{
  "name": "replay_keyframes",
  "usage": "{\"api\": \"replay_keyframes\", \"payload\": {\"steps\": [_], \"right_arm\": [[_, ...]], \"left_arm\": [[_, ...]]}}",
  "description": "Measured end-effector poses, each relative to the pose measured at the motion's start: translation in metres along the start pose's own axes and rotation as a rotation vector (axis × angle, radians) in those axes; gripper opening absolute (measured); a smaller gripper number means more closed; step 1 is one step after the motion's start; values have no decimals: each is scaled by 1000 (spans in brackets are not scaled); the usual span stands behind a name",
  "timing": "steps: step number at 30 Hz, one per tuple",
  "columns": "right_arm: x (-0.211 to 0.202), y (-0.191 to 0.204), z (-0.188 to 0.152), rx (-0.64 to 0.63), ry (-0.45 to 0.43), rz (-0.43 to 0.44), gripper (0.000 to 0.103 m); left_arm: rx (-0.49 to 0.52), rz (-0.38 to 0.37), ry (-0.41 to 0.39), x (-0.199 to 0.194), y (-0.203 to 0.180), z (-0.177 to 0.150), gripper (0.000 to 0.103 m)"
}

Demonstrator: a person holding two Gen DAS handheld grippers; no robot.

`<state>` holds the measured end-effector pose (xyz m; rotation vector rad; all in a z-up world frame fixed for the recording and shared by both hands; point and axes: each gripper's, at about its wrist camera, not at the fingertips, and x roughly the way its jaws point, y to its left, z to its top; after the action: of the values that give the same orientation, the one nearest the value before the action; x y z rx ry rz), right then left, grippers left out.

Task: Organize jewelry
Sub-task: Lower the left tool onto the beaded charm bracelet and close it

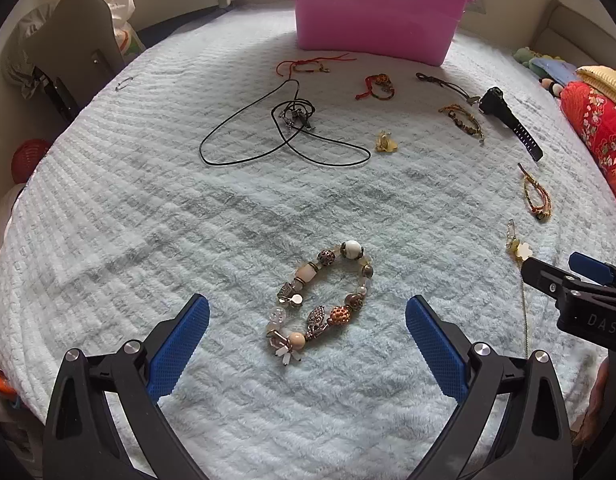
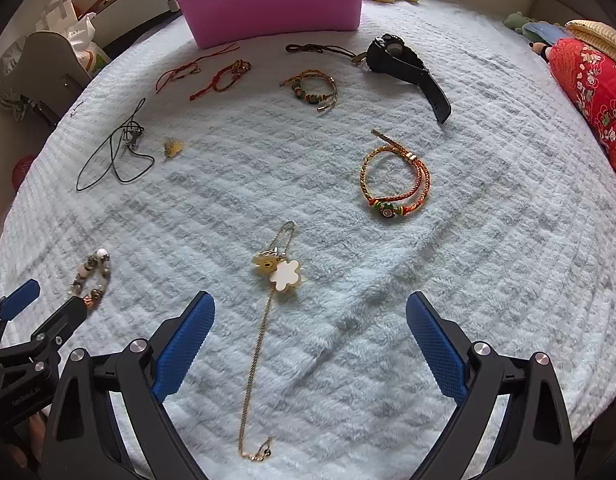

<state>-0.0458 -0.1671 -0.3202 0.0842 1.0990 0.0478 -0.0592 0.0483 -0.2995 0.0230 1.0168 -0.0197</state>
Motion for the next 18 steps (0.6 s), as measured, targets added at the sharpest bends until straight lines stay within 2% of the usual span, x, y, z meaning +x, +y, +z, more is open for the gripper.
{"api": "replay_keyframes", "payload": {"steps": [7,9,10,12,18], "right_arm": [[10,8,-1,-69,-74,-30,92],[12,13,-1,-101,-91,-44,87],[15,16,-1,-117,-87,-46,78],[20,19,-1,-133,-75,-44,69],[21,18,-5,-139,-100,-31,68]], "left_arm": [[-8,0,-16,17,-3,-6,96],[-7,0,-20,21,-4,-8,95],[-5,6,-24,22,-5,-9,95],[0,10,-30,25,-7,-10,93],[21,21,-41,36,-12,-8,94]]}}
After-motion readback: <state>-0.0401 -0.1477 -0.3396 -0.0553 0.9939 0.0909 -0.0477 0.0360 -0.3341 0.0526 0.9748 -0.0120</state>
